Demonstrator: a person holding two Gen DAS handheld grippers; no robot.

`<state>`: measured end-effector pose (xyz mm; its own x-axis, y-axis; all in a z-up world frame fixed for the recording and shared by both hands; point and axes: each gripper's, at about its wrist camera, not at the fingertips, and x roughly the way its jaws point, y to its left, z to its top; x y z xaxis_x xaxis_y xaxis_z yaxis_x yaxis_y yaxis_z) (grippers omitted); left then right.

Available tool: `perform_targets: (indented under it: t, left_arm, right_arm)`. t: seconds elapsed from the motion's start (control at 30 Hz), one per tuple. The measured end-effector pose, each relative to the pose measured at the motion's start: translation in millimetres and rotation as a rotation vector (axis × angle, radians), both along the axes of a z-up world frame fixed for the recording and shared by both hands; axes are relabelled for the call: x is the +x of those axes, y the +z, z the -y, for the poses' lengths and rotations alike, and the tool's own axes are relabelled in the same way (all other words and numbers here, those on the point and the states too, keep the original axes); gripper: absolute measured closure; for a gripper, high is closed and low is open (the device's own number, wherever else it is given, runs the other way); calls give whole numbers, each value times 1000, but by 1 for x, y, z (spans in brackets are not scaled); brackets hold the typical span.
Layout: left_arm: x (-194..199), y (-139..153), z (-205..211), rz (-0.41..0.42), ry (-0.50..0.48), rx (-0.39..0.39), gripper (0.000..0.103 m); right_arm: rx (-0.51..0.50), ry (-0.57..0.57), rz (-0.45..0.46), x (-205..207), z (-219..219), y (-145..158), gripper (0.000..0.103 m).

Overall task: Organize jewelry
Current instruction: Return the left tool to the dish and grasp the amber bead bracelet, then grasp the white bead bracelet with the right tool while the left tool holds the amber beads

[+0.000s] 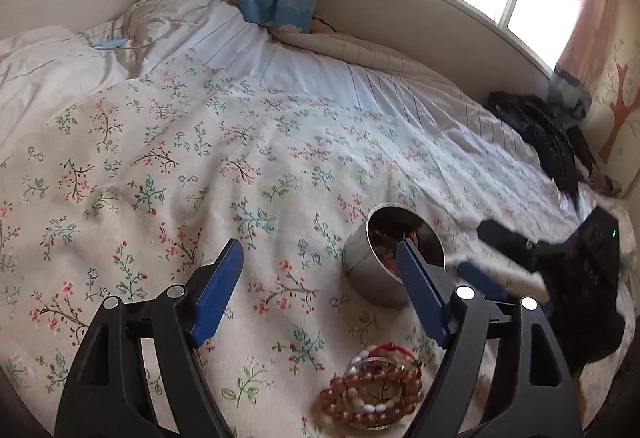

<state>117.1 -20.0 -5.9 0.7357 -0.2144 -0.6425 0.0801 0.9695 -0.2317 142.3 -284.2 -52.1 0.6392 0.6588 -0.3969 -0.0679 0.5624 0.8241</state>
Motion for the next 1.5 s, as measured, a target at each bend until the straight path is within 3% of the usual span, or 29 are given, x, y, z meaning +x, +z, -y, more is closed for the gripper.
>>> perform_targets:
  t: [0.17, 0.27, 0.4, 0.57, 0.67, 0.73, 0.83, 0.9, 0.93, 1.17, 1.5]
  left_arm:
    - [-26, -20, 29, -56, -192, 144, 28]
    - [-37, -33, 44, -95, -277, 208, 28]
    - [-48, -43, 52, -111, -313, 281, 28]
    - [-43, -55, 52, -163, -315, 306, 29]
    - [-41, -60, 51, -199, -331, 291, 42]
    - [-40, -65, 52, -228, -351, 286, 62]
    - [-42, -66, 54, -226, -359, 304, 76]
    - [-44, -64, 53, -223, -362, 295, 81]
    - [-45, -63, 53, -220, -361, 299, 91]
    - [-49, -51, 42, -199, -359, 220, 92]
    - [-48, -20, 4, -103, -292, -68, 92]
  right_arm:
    - [-156, -26, -20, -33, 4, 8, 26]
    - [-201, -31, -22, -51, 3, 10, 26]
    - [-234, -19, -40, -68, 2, 6, 26]
    - [-231, -16, -56, -76, 2, 2, 26]
    - [-227, -16, -64, -78, 3, 0, 26]
    - [-226, -15, -67, -80, 4, 0, 26]
    - [-228, -12, -74, -81, 3, -2, 26]
    - [-230, -11, -78, -81, 3, -3, 26]
    - [-231, -10, -78, -80, 3, -3, 26]
    - [-244, -5, -87, -78, 1, -5, 26]
    - [-334, 15, -92, -75, -10, -4, 26]
